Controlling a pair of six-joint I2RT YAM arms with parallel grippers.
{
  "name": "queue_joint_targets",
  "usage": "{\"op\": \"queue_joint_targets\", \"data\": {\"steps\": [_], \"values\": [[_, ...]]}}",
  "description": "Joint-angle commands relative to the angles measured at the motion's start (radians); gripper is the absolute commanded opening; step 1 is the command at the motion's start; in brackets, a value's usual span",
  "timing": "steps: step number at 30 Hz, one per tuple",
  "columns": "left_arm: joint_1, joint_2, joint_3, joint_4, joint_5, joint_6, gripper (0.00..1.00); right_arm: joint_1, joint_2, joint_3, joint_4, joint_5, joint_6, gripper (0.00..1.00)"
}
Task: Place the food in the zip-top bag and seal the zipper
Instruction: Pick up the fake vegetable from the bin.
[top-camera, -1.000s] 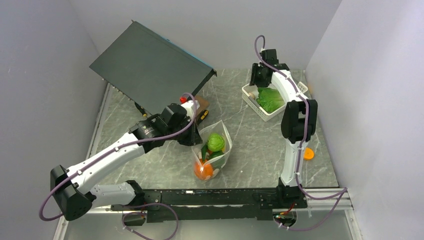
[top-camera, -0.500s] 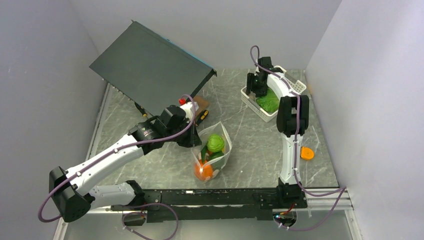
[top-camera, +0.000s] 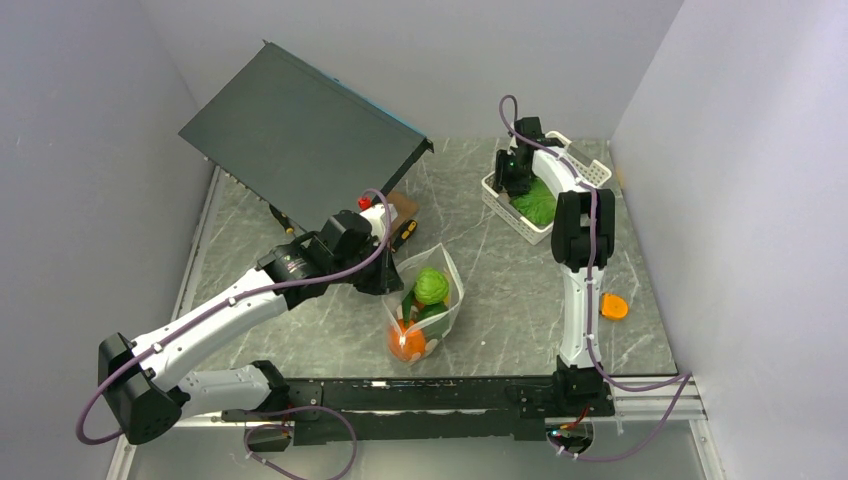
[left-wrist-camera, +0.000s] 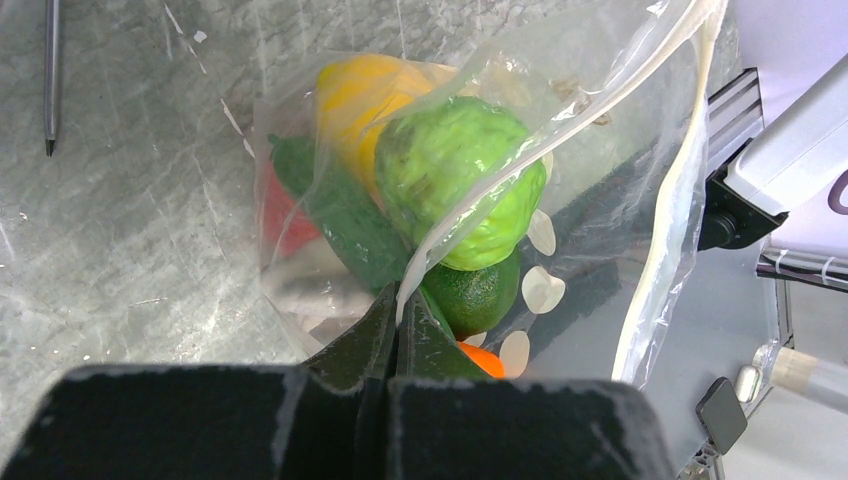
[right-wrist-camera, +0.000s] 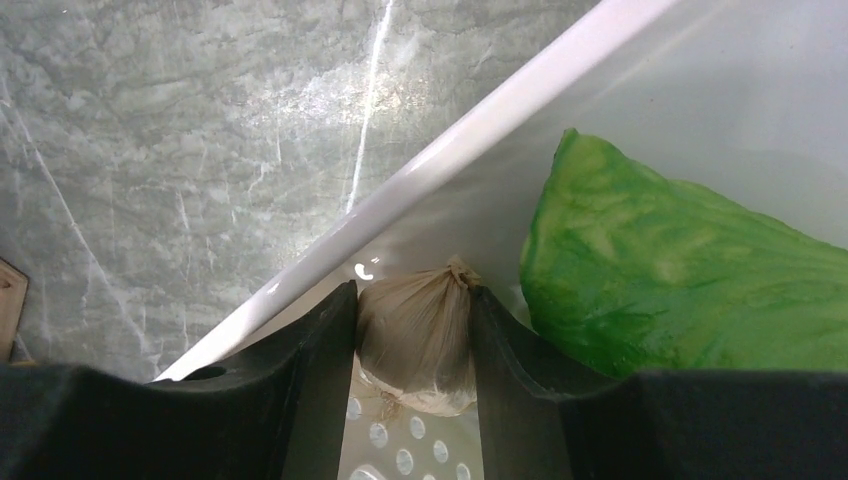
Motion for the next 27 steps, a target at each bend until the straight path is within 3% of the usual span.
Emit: {"op": "queue_joint_targets", "data": {"steps": [1,8,18,27], "values": [[0.003,-0.013,0.012,0.012,0.009,-0.006,0.00,-0.004,-0.038,0.006,0.024,-0.026,0.013,0.26],[0.001,-0.017,0.003,0.018,0.010,-0.013,0.00,-0.004,-0.078,0.046,0.033,-0.015,0.022,0.15],[0.003,-0.033,-0.015,0.008,-0.003,-0.016,0.00,-0.022,-0.138,0.100,0.050,-0.016,0.038,0.12],[0.002,-0.024,-0.021,0.040,-0.002,-0.025,0.00,-0.023,-0.247,0.037,0.071,-0.089,0.069,0.09]]}}
